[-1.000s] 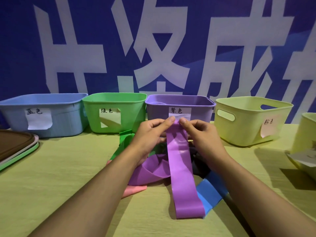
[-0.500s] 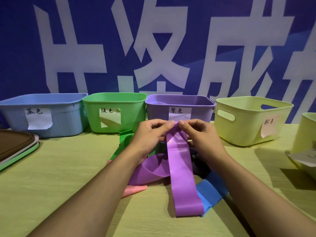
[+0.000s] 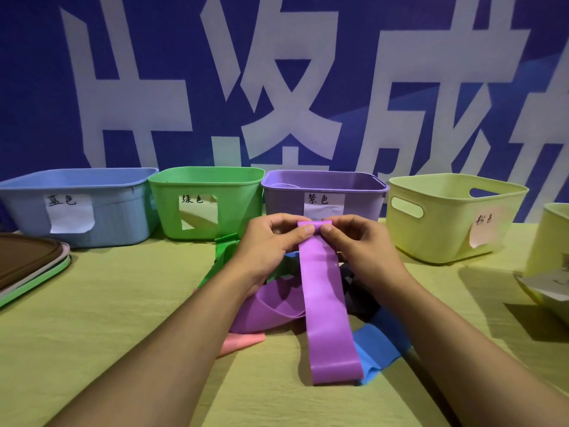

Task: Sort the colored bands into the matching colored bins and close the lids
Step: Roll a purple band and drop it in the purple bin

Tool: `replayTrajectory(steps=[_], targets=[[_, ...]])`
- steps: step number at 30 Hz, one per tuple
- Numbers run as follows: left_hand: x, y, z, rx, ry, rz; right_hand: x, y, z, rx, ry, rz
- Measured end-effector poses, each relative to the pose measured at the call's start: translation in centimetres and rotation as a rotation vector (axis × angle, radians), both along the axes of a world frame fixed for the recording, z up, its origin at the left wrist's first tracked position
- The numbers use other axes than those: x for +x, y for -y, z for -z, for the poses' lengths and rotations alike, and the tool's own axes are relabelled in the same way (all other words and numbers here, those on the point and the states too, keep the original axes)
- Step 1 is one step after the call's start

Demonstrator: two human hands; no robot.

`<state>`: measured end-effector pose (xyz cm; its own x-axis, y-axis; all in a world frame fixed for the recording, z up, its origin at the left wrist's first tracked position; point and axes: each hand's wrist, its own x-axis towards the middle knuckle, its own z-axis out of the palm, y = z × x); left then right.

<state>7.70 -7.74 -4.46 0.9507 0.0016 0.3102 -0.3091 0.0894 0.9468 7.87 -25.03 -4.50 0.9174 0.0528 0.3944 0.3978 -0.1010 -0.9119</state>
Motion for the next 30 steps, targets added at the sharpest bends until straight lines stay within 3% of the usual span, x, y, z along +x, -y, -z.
replayTrajectory(steps=[12, 30], targets=[[-0.5, 0.1, -0.4, 0.009, 0.039, 0.02, -1.2, -0.1, -0.8, -0.002, -0.145, -0.013], [-0.3, 0.3, -0.3, -0.015, -0.014, 0.047, -0.4, 0.0, -0.2, -0.003, 0.009, 0.001]])
